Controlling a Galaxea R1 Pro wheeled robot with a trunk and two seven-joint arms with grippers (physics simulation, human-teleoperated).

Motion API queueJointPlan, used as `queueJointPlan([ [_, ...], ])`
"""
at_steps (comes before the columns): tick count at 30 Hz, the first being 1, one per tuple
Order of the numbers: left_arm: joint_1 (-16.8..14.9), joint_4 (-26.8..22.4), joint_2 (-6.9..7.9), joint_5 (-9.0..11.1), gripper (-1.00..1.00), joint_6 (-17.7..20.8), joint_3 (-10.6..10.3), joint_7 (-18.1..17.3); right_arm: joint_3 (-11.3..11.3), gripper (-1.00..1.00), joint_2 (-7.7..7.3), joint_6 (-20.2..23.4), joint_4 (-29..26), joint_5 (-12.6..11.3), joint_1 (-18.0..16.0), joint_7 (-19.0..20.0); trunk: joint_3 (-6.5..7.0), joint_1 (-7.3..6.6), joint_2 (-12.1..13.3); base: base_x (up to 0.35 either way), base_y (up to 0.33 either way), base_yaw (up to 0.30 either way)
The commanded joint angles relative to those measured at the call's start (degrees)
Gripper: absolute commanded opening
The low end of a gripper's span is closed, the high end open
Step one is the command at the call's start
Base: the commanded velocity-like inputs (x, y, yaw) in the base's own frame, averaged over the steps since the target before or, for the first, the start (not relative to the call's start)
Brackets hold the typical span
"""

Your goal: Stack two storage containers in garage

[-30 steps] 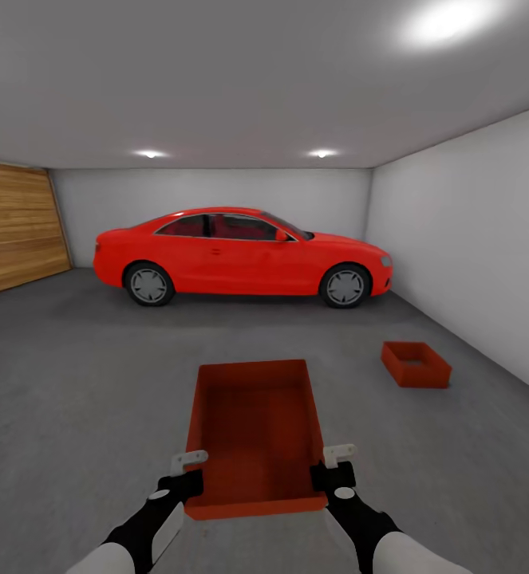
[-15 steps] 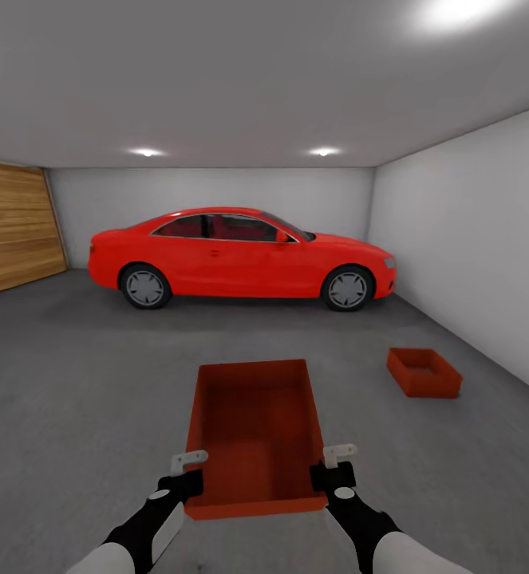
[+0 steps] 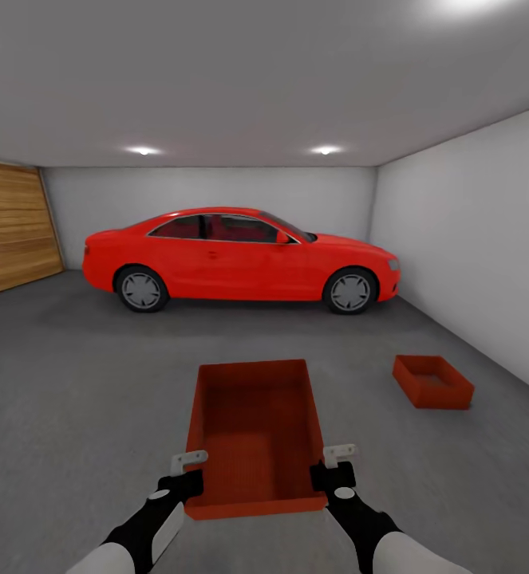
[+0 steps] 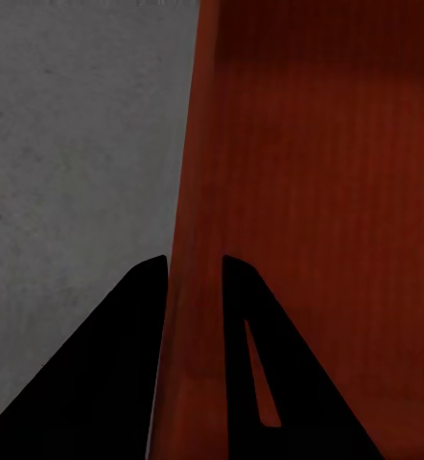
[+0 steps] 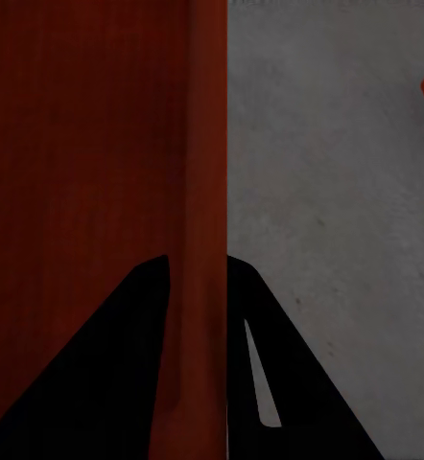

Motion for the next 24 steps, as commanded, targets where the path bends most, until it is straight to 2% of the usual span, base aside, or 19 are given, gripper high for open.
queueJointPlan([
  [1, -0.03, -0.22, 2.58, -0.41, -1.00, -3.60, -0.05, 3.44, -0.88, -1.00, -0.05, -0.30, 0.20, -0.85, -0.06, -0.29, -0.08, 0.04, -0.05, 0.322, 0.000, 0.000],
  [24, -0.03, -0.39, 2.56, -0.41, -1.00, -3.60, -0.05, 3.41, -0.88, -1.00, -0.05, -0.30, 0.21, -0.81, -0.06, -0.29, -0.08, 0.04, -0.05, 0.322, 0.000, 0.000],
])
